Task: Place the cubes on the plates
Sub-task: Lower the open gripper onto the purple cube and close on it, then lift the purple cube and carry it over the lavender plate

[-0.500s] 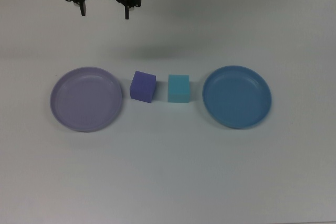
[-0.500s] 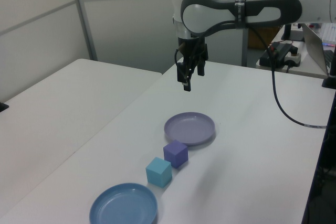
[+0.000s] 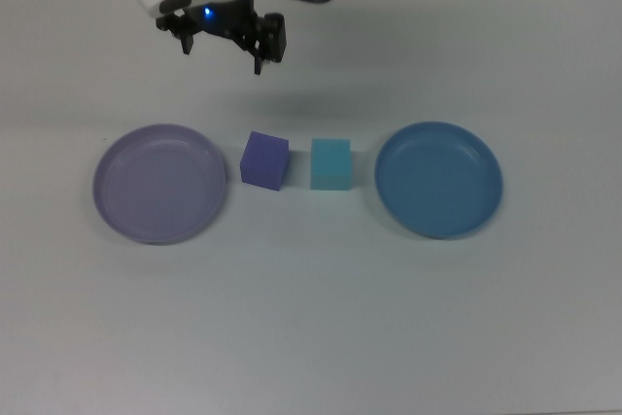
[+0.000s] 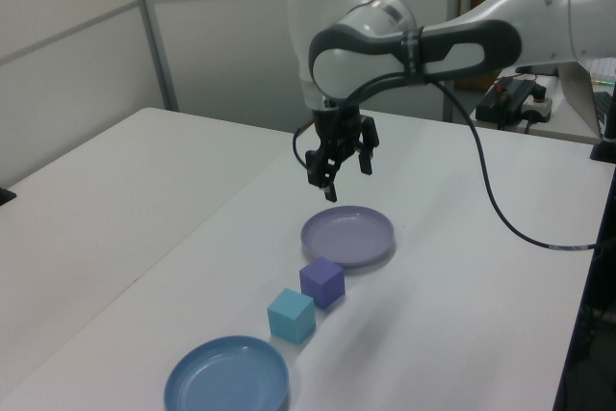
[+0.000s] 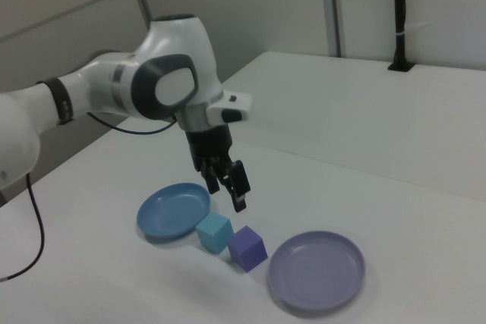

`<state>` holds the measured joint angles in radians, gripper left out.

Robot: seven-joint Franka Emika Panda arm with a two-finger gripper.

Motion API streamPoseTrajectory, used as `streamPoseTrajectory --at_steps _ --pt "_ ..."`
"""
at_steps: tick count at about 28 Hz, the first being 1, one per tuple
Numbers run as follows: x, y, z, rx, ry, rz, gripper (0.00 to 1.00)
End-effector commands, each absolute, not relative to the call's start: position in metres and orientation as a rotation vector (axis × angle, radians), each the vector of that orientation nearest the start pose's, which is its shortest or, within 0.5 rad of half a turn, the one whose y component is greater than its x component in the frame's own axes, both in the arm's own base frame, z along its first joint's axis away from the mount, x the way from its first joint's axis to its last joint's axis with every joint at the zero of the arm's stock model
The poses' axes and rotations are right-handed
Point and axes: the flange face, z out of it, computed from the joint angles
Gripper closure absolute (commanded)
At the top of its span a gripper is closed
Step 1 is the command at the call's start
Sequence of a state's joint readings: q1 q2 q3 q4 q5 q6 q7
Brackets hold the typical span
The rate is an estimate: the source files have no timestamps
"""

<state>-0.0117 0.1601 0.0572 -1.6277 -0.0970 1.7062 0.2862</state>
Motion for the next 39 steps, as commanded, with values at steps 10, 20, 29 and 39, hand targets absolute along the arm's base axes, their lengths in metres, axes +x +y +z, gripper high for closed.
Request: streamPoseTrajectory --at_steps 10,20,29,39 --pt "0.657 0.047 0.403 -3.283 0.429 -0.045 0.00" --pt "0.656 0.062 0.356 -3.289 0.311 -0.070 0.00" --pt "0.649 0.068 0.343 -3.306 0.281 -0.029 0.00" --pt "0.636 0.085 0.323 -3.343 0.201 0.028 0.01"
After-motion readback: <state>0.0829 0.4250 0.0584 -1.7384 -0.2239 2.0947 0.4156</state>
